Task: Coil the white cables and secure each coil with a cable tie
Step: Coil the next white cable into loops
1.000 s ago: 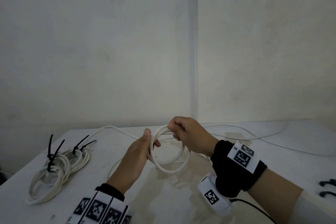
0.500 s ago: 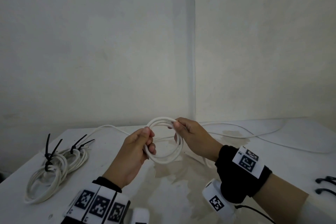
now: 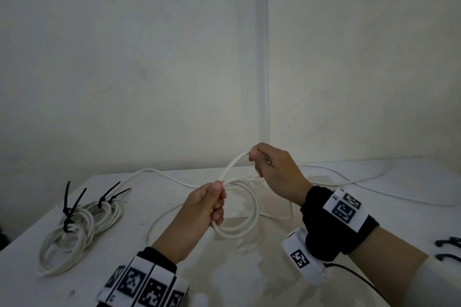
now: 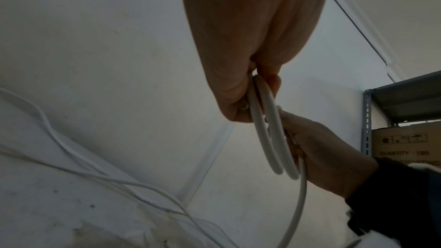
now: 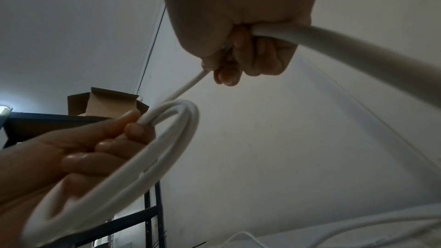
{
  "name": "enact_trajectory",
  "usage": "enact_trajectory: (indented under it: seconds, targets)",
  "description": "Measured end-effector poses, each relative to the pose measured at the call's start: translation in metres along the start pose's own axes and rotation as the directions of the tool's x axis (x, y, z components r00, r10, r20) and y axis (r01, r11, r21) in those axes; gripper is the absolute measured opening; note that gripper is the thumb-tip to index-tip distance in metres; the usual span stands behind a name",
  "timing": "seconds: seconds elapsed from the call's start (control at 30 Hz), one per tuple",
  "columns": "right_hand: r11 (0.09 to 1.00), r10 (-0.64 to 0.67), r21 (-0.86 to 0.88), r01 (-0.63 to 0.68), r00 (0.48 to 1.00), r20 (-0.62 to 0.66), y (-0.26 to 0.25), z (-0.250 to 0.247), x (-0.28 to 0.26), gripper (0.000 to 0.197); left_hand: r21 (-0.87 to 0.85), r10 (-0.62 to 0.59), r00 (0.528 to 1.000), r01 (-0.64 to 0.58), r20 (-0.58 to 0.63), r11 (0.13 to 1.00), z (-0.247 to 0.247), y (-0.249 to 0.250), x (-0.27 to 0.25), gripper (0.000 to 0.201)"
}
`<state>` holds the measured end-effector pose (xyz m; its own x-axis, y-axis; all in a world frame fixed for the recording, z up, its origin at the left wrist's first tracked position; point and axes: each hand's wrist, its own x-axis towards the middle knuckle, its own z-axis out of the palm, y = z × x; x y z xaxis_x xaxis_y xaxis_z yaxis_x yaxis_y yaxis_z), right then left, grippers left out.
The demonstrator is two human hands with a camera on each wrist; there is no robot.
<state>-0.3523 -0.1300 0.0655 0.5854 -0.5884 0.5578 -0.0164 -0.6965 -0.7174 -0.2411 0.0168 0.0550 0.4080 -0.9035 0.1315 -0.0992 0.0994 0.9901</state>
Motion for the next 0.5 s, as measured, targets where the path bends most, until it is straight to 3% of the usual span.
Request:
enact_trajectory:
  seconds: [0.13,0.2,0.3,0.37,0.5]
  targets:
    - [0.999,0.049,-0.026,-0.047,0.997,0.055,-0.001,-0.006,-0.003,0.028,-0.086,0.001,0.999,-0.004,-0.038,0.996,0.0,-0.002,-0.001,0.031]
    - [0.994,0.102,0.011,-0.106,0.976,0.193,-0.003,-0.006,-0.007,0.023,-0.185,-0.005,0.998,-0.008,-0.069,0.983,-0.003,-0.003,0.001,0.031]
    - [0.94,0.198,0.179,-0.29,0.893,0.405,-0.011,0.0,-0.021,0.023,-0.238,-0.001,0.993,-0.027,-0.118,0.971,-0.004,-0.004,0.004,0.033]
    - [0.951,0.16,0.174,-0.255,0.89,0.427,-0.016,0.005,-0.027,0.021,-0.272,-0.011,0.989,-0.031,-0.15,0.962,-0.004,-0.004,0.007,0.034]
    - [0.983,0.083,0.124,-0.134,0.933,0.35,-0.016,0.007,-0.022,0.005,-0.254,-0.011,0.991,-0.023,-0.132,0.967,-0.004,-0.001,0.007,0.033]
